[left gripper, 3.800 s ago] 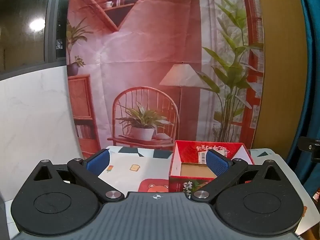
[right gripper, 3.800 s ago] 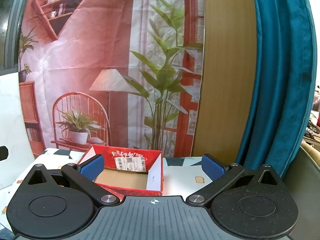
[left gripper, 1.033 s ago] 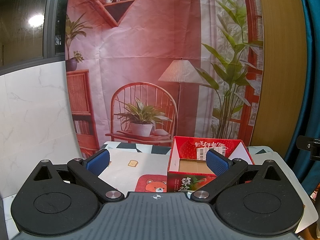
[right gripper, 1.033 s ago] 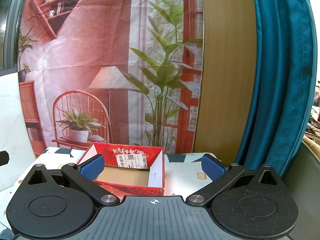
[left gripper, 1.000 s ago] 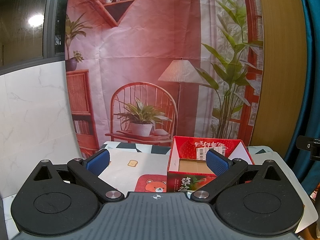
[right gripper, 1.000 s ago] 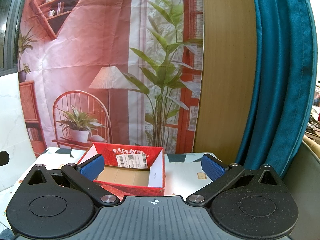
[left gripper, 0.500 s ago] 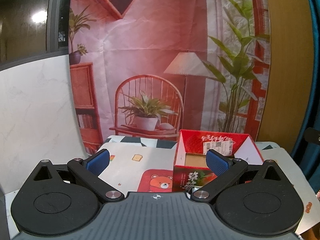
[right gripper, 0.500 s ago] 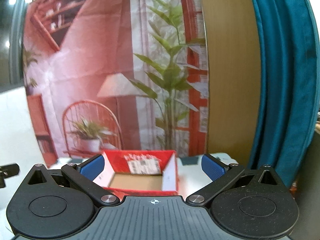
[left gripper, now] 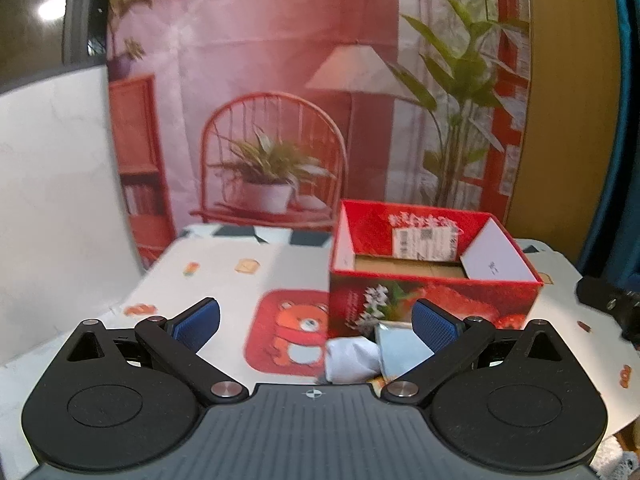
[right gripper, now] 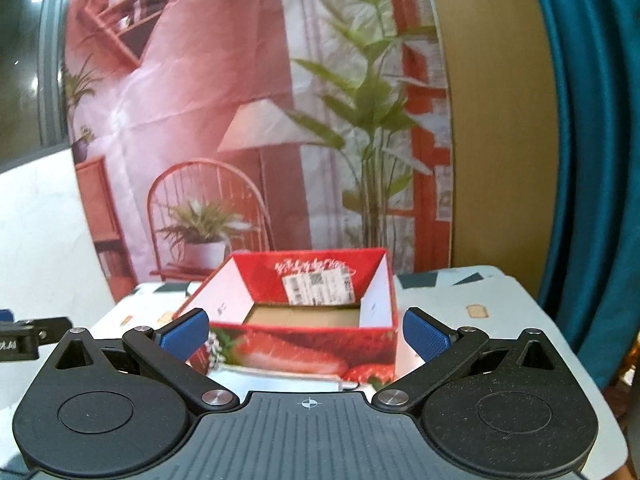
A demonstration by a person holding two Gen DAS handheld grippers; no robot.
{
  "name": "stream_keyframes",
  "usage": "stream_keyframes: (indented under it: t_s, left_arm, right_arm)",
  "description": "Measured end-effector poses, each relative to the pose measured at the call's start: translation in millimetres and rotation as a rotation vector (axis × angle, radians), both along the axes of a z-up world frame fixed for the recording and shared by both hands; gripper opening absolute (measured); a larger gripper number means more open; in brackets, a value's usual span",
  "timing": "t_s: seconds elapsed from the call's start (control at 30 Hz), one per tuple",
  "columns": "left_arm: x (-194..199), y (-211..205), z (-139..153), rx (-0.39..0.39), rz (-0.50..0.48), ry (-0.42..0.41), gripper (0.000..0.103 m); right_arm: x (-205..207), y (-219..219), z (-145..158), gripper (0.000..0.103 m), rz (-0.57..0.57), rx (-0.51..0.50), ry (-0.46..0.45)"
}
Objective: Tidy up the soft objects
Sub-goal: 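Lower both tools onto the blue cotton pad bag and close on it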
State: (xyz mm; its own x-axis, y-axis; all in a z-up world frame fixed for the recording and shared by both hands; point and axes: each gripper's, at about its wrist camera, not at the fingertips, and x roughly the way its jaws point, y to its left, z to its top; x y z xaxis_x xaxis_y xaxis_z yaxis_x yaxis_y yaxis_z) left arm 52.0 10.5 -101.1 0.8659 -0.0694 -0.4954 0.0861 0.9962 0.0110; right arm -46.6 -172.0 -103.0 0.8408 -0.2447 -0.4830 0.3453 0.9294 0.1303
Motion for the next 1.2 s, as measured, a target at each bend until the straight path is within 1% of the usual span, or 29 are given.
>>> stream_keyframes:
  t_s: [0.07,0.2,0.23,0.27,0.33,0.37,0.4,0.43,0.57,0.7,0.77,0.9,0.97,1.07,1.13,1.2]
  left_arm:
    - [3.6,-0.7,-9.1,-0.012,-0.015,0.015,0.103]
    - [8.8,-6.0,-26.7,-0.004,-0.034,0.043,0.102]
    - [10.9,-7.0,-30.7,-0.009,-0.043,0.055,0.101]
    - [12.3,-7.1,-33.8,-0.021,-0.05,0.07,0.097]
    - [15.7,-6.7,-40.1,-0.047,-0.058,0.11,0.094]
    - [17.7,-6.5,-42.4,-0.054,-0.058,0.122,0.092]
    - [17.3,-5.6,-43.9,-0.057,-0.056,0.125,0.092]
    - [17.5,-5.5,-44.7,-0.057,-0.057,0.125,0.092]
    - [12.9,-6.3,-41.1,-0.047,-0.067,0.106,0.089]
    - [6.5,-9.6,-33.3,-0.052,-0.081,0.087,0.087]
    - [5.1,-9.5,-31.3,-0.065,-0.097,0.095,0.083]
    - [6.3,-8.3,-28.6,-0.091,-0.114,0.1,0.076]
    - [9.9,-7.2,-28.7,-0.111,-0.117,0.108,0.071]
    - [14.0,-8.4,-34.5,-0.121,-0.131,0.115,0.07]
    - [18.3,-12.6,-42.7,-0.121,-0.151,0.129,0.069]
    - [26.9,-16.9,-54.4,-0.122,-0.176,0.164,0.063]
  right_arm:
    - [2.0,0.5,-9.7,0.103,-0.003,0.007,0.016]
    - [5.4,0.0,-29.0,0.102,0.001,0.027,0.061]
    - [5.1,0.8,-33.8,0.102,0.005,0.031,0.071]
    - [6.5,0.6,-38.9,0.101,0.009,0.038,0.083]
    - [9.3,-0.1,-48.2,0.097,0.019,0.064,0.107]
    - [10.5,-0.5,-52.6,0.093,0.023,0.085,0.12]
    - [11.2,-0.9,-56.2,0.09,0.027,0.102,0.128]
    - [11.4,-0.9,-58.6,0.089,0.028,0.113,0.134]
    - [10.6,-2.7,-58.0,0.087,0.025,0.124,0.13]
    - [5.7,-4.2,-47.2,0.086,0.024,0.126,0.112]
    - [3.6,-4.1,-42.5,0.085,0.03,0.126,0.108]
    - [3.8,-4.6,-36.3,0.078,0.044,0.14,0.099]
    - [5.9,-5.5,-34.1,0.076,0.053,0.139,0.097]
    - [8.9,-5.8,-34.1,0.073,0.067,0.14,0.087]
    - [10.4,-7.1,-40.2,0.071,0.073,0.149,0.092]
    - [10.6,-8.9,-52.1,0.068,0.08,0.164,0.109]
